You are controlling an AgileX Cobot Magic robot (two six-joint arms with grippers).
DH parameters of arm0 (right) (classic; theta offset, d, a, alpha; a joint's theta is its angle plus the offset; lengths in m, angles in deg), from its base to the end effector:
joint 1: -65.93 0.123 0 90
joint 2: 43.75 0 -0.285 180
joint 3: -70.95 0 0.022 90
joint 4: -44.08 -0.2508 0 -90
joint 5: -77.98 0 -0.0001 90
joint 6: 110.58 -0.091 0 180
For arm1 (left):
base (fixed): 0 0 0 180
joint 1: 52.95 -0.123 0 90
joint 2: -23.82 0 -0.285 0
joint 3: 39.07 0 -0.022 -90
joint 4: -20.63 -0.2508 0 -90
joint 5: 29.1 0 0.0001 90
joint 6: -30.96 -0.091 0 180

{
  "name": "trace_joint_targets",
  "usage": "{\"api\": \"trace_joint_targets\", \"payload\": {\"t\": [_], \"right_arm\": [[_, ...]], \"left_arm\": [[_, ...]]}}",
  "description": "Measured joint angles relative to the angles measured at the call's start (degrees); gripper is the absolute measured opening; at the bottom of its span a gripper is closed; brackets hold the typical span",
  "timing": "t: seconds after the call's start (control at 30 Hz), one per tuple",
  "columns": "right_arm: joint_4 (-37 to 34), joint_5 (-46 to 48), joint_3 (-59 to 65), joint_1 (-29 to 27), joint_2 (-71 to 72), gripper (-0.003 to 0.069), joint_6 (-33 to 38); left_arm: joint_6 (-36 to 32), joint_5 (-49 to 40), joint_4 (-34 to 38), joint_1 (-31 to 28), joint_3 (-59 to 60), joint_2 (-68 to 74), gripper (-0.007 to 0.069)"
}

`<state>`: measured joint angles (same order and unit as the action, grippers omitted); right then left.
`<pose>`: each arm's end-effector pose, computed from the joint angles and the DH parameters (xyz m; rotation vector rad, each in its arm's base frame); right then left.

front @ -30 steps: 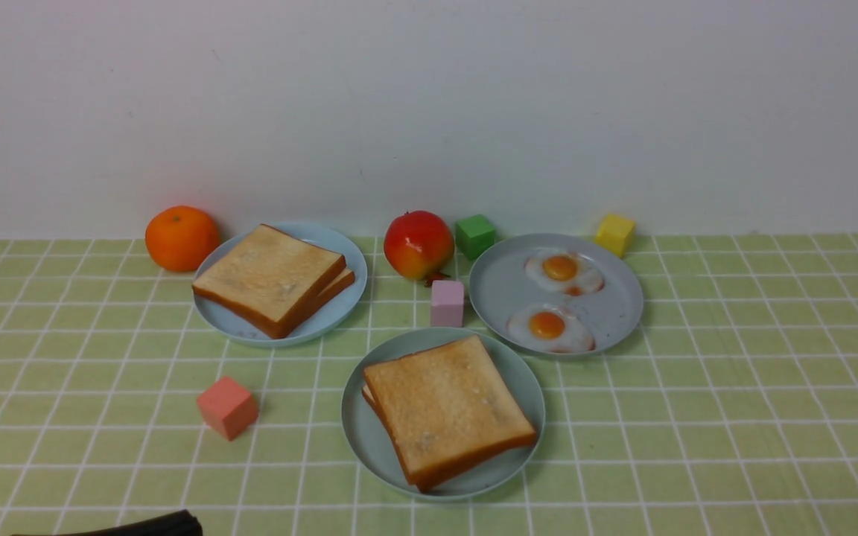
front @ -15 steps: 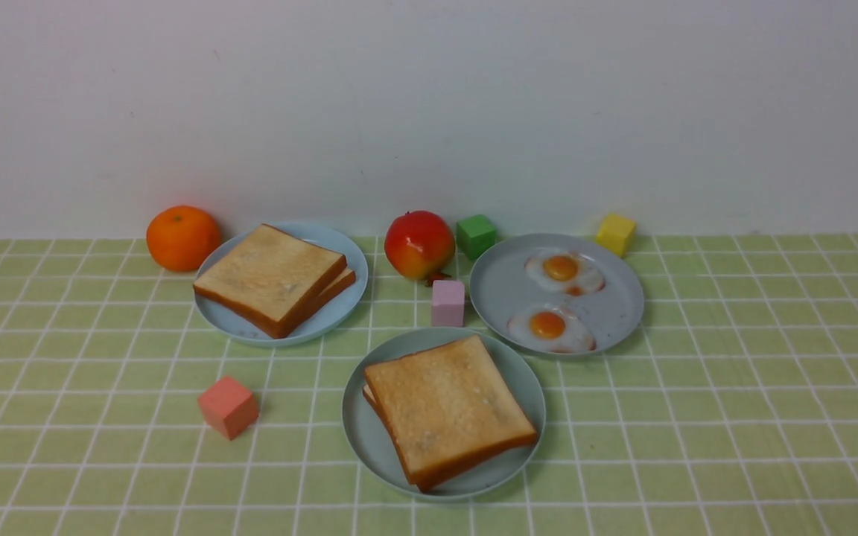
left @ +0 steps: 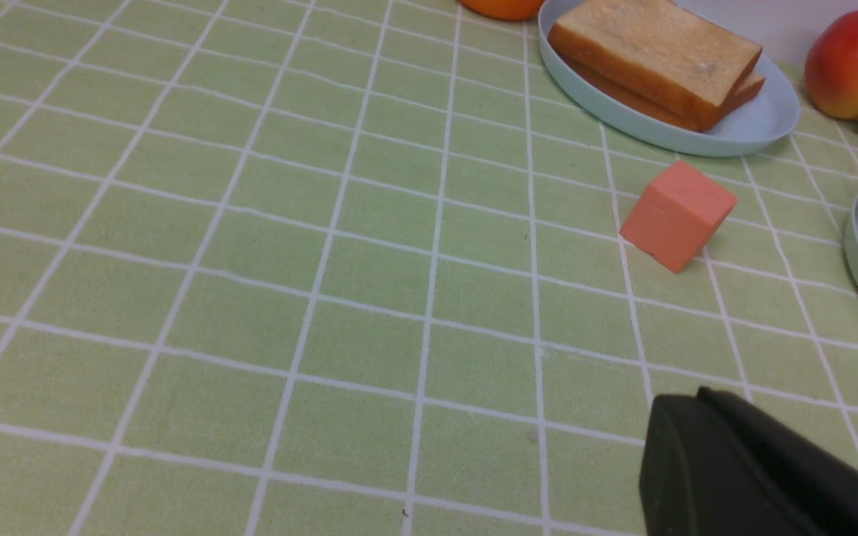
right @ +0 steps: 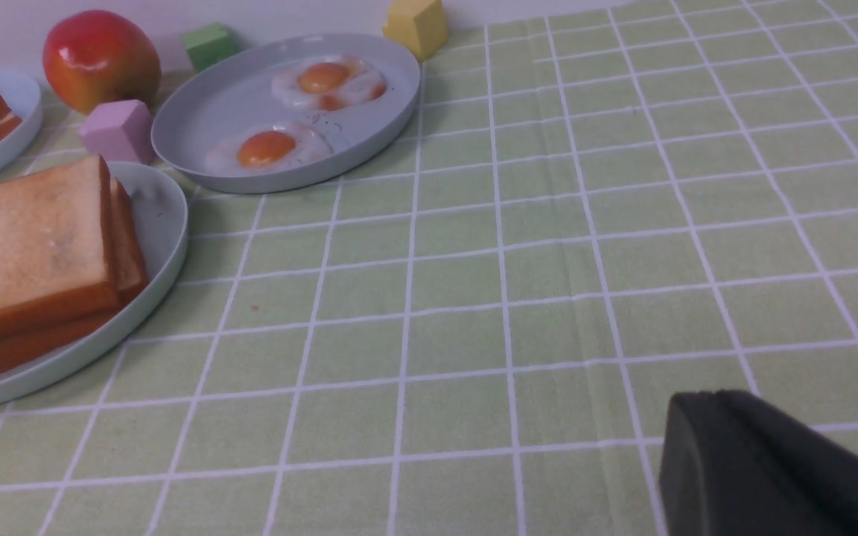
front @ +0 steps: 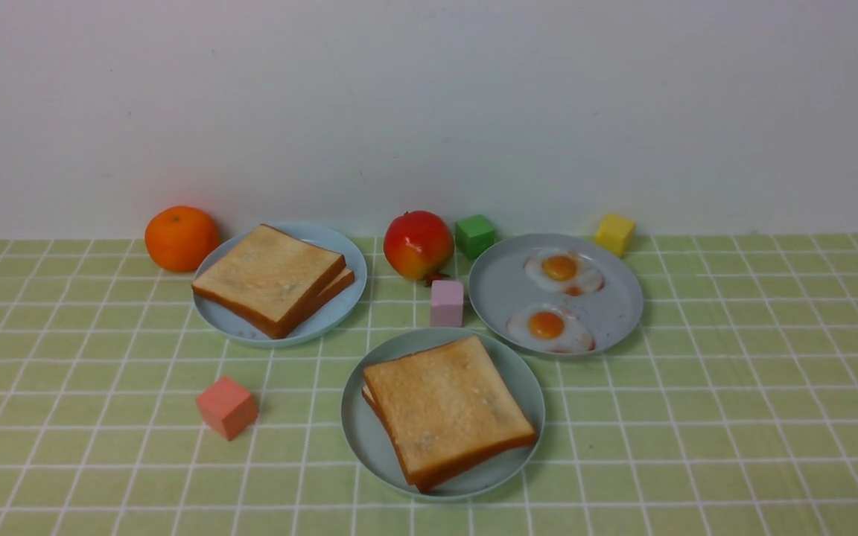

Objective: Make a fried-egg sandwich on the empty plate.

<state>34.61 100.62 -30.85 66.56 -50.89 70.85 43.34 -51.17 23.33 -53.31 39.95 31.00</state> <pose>0.0518 0.0063 0.1730 0.0663 1.8809 0.1548 0.0524 -0.0013 0.1686 -0.2391 1.8785 -0.1897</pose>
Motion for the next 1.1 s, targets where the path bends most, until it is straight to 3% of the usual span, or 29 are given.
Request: {"api": "trace_joint_targets", "payload": {"t": [1.1], "right_arm": [[0.00, 0.00, 0.00, 0.00, 0.00, 0.0061, 0.00]], "left_arm": [[0.06, 0.00, -0.06, 0.00, 0.00, 0.00, -0.0013]]}}
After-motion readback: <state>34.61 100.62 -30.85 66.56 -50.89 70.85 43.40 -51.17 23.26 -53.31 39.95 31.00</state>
